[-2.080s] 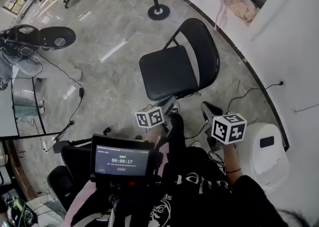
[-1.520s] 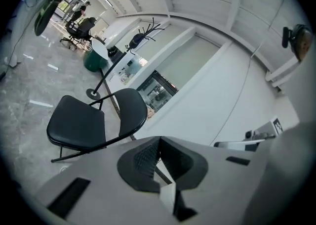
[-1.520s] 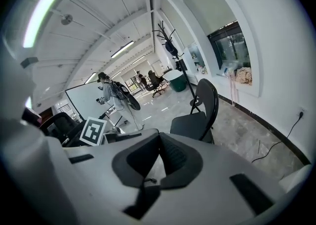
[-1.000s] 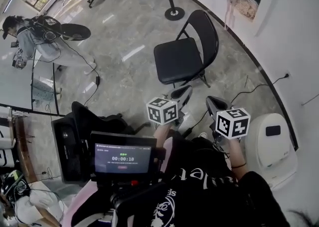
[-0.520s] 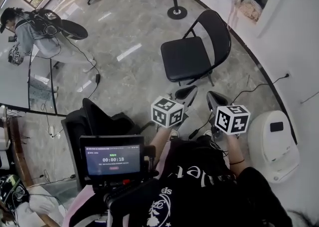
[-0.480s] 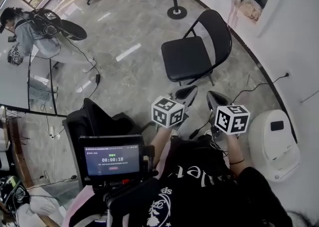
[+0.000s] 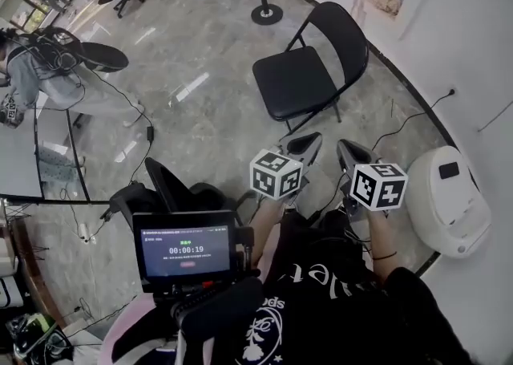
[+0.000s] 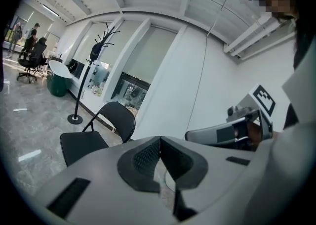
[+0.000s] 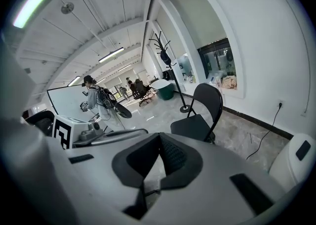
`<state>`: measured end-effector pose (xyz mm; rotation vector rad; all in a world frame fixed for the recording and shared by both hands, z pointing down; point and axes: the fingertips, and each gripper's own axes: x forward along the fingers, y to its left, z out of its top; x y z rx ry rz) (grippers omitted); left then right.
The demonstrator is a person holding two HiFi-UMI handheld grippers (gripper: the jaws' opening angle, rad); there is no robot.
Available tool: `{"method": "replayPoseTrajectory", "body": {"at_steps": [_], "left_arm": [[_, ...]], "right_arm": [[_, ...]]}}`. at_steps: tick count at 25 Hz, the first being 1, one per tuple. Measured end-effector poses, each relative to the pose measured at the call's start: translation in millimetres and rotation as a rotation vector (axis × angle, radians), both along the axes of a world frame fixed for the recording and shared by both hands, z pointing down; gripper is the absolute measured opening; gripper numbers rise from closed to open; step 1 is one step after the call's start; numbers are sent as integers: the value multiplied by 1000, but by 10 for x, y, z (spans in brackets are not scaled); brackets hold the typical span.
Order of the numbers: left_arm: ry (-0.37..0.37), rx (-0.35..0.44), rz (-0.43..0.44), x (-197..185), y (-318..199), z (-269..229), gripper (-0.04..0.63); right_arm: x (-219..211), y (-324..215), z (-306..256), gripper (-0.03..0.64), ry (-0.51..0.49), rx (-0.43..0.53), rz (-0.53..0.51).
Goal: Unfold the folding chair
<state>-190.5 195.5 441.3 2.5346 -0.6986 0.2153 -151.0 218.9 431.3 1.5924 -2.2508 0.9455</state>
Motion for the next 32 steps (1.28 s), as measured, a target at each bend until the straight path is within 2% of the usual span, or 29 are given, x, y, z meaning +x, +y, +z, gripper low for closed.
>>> {"method": "replayPoseTrajectory", "body": {"at_steps": [6,10,17,20,32], "left_arm": [[3,-4,-1,99,257,33,5],[25,-2,-57,197,330,-66,5],[57,13,-68,646,611,-203,5],[43,28,-57,772,760,-227,5],[25,42,-96,540,835,-267,5]], "right_arm": [[122,262,10,15,2,6,8],[242,427,-16,15,15,4,-25],[616,743,-70,15,13,8,-53],[726,820,-47,15,-1,9,-57],[541,827,-99,15,-14,28,-95]]}}
